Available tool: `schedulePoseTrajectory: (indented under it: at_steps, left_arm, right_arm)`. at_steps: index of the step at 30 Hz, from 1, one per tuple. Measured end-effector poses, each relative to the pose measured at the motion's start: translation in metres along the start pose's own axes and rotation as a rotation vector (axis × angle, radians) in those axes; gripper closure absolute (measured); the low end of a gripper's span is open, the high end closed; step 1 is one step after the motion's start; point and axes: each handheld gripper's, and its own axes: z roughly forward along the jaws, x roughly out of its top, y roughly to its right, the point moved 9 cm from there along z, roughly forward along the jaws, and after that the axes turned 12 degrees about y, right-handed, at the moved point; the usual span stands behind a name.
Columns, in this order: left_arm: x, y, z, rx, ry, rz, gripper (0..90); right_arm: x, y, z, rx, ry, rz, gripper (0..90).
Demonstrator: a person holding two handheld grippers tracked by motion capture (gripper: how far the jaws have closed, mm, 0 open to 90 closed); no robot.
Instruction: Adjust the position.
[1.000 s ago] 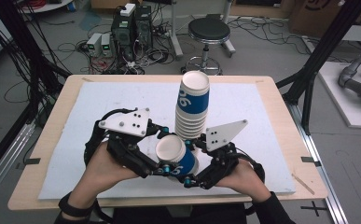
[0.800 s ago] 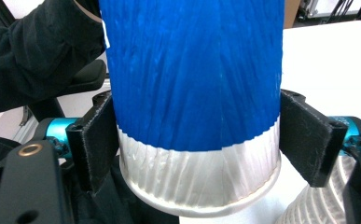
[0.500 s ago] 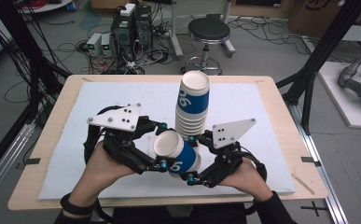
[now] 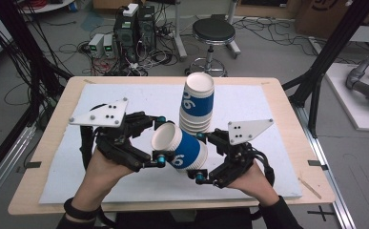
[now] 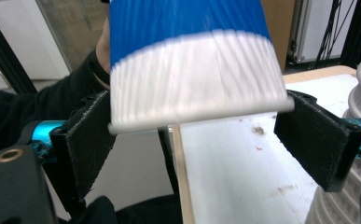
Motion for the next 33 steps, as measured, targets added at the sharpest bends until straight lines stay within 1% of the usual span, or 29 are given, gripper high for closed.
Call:
schedulePoseTrajectory:
  at_steps: [1,2,3,4,5,8,10,12,15,16,20,26,33]
  left_arm:
    - [0.001,0.000,-0.001,-0.003,0.007,-0.001,29.0]
    - [0.001,0.000,-0.001,-0.003,0.016,-0.006,29.0]
    - [0.001,0.000,-0.001,-0.005,0.019,-0.009,29.0]
    - [0.001,0.000,0.000,-0.005,0.022,-0.009,29.0]
    - [0.001,0.000,0.000,-0.004,0.022,-0.006,29.1]
    - [0.001,0.000,0.002,-0.001,0.028,-0.006,29.1]
    - [-0.001,0.000,0.003,-0.011,0.024,-0.008,29.1]
    - [-0.002,0.000,0.004,-0.010,0.022,-0.007,29.0]
    - [-0.004,-0.001,0.002,-0.011,0.009,-0.008,29.3]
    - [-0.004,-0.002,0.002,-0.010,0.001,-0.008,29.3]
    - [-0.008,-0.003,0.001,-0.009,-0.027,-0.003,29.3]
    - [-0.011,-0.003,0.000,-0.013,-0.059,0.003,29.2]
    - [-0.014,-0.003,-0.002,-0.022,-0.090,-0.010,28.8]
  right_arm:
    - [0.000,0.000,0.000,0.001,0.004,-0.002,13.5]
    - [0.003,-0.001,0.001,0.012,0.035,0.004,13.4]
    - [0.003,-0.001,0.001,0.012,0.035,0.004,13.4]
    - [0.004,-0.002,0.000,0.018,0.042,0.020,13.5]
    - [0.005,-0.002,0.001,0.022,0.051,0.020,13.5]
    - [0.005,-0.002,0.002,0.030,0.052,0.023,13.7]
    - [0.004,-0.002,0.003,0.020,0.049,0.023,13.9]
    - [0.003,-0.002,0.004,0.023,0.040,0.027,16.0]
    - [0.003,-0.001,0.002,0.020,0.037,0.013,17.8]
    - [0.004,0.001,-0.002,0.018,0.036,0.006,18.4]
    - [0.004,0.002,-0.005,0.015,0.027,0.001,19.1]
    - [0.003,0.003,-0.006,0.010,0.007,-0.016,19.7]
    - [0.003,0.002,-0.006,0.010,0.003,-0.024,20.8]
